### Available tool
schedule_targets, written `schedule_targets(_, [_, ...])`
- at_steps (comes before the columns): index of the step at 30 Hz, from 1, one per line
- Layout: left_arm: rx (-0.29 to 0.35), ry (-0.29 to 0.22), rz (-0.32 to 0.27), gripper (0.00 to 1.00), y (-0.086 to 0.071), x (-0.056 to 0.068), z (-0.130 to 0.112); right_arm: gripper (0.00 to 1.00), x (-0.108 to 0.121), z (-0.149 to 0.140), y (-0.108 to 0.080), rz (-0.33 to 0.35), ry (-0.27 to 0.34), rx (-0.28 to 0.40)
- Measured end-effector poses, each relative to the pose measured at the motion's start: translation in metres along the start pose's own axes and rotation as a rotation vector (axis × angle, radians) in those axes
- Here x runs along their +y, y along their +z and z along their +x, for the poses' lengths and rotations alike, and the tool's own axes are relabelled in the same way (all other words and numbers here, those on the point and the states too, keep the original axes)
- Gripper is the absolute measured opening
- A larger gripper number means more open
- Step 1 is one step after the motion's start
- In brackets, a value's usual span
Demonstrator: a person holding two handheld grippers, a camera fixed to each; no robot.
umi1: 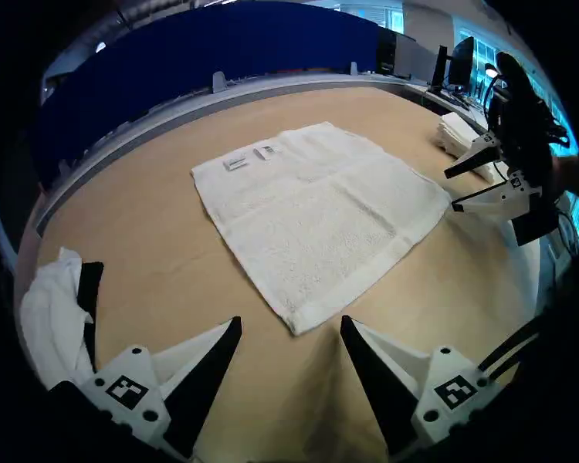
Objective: Fold towel
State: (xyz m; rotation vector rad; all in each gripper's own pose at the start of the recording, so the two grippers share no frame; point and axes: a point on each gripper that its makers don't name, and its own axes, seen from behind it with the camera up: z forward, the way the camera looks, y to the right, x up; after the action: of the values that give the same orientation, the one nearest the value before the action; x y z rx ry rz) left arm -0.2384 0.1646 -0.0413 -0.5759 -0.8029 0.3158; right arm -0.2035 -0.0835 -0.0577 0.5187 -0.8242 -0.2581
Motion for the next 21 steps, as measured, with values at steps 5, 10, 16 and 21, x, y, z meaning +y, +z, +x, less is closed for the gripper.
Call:
schedule_targets(5, [-0.030, -0.005, 0.002, 0.94, 0.001, -0.001, -0.006, 0.84, -0.005, -0.005, 0.003, 0.020, 0.004, -0.013])
schedule_targets(10, [-0.043, -0.008, -0.020, 0.89, 0.002, 0.005, -0.007, 0.82, -0.003, -0.008, 0.005, 0.010, 0.019, -0.019])
schedule_targets(16, [-0.051, -0.002, -0.026, 0.81, 0.002, 0.008, -0.005, 0.74, -0.001, -0.010, 0.006, 0.011, 0.033, -0.023])
schedule_targets(21, [-0.060, 0.003, -0.030, 0.76, 0.002, 0.010, -0.004, 0.69, -0.001, -0.009, 0.007, 0.014, 0.035, -0.020])
